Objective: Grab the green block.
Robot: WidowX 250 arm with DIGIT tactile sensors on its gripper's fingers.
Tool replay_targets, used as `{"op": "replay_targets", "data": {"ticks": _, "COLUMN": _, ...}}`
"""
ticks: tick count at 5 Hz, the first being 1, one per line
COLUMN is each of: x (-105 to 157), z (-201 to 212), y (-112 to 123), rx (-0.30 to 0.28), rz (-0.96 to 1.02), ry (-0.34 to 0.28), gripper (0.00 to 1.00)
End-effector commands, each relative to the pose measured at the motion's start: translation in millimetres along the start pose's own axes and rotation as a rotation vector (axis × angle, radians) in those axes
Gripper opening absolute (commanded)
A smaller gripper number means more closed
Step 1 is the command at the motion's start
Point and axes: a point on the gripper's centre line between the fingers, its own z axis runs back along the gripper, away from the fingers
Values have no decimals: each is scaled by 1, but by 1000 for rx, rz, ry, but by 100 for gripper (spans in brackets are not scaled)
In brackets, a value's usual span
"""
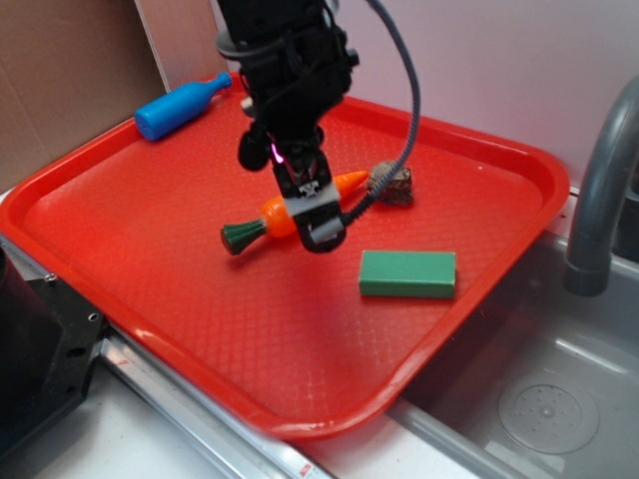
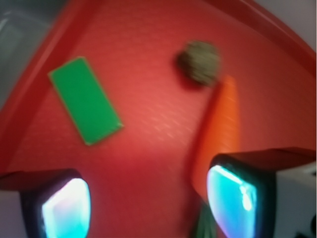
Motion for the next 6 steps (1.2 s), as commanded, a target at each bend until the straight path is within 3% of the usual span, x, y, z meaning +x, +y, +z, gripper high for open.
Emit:
{"op": "replay_targets", "data": {"ticks": 1, "x": 11, "z": -12, "y": -27, "rx": 22, "rz": -169, "ry": 1, "gripper": 100}}
{"op": "replay_targets", "data": {"ticks": 2, "x": 29, "z": -24, "y": -30, "rx": -15, "rz": -253, "ry": -17, "gripper": 100}}
{"op": "replay_targets", "data": {"ticks": 3, "x": 46, "z": -37, "y": -28, "rx": -9, "rz": -282, "ry": 2, "gripper": 100}}
{"op": "replay_targets", "data": {"ticks": 4, "x": 53, "z": -49, "y": -32, "rx": -62, "rz": -335, "ry": 24, "gripper": 100}}
{"op": "replay_targets", "data": {"ticks": 5, "x": 47, "z": -58, "y": -36, "rx": -49, "rz": -329, "ry": 46, "gripper": 100}}
{"op": "replay_targets", "data": {"ticks": 6, "x": 35, "z": -64, "y": -29, "rx": -39, "rz": -283, "ry": 61, "gripper": 0}}
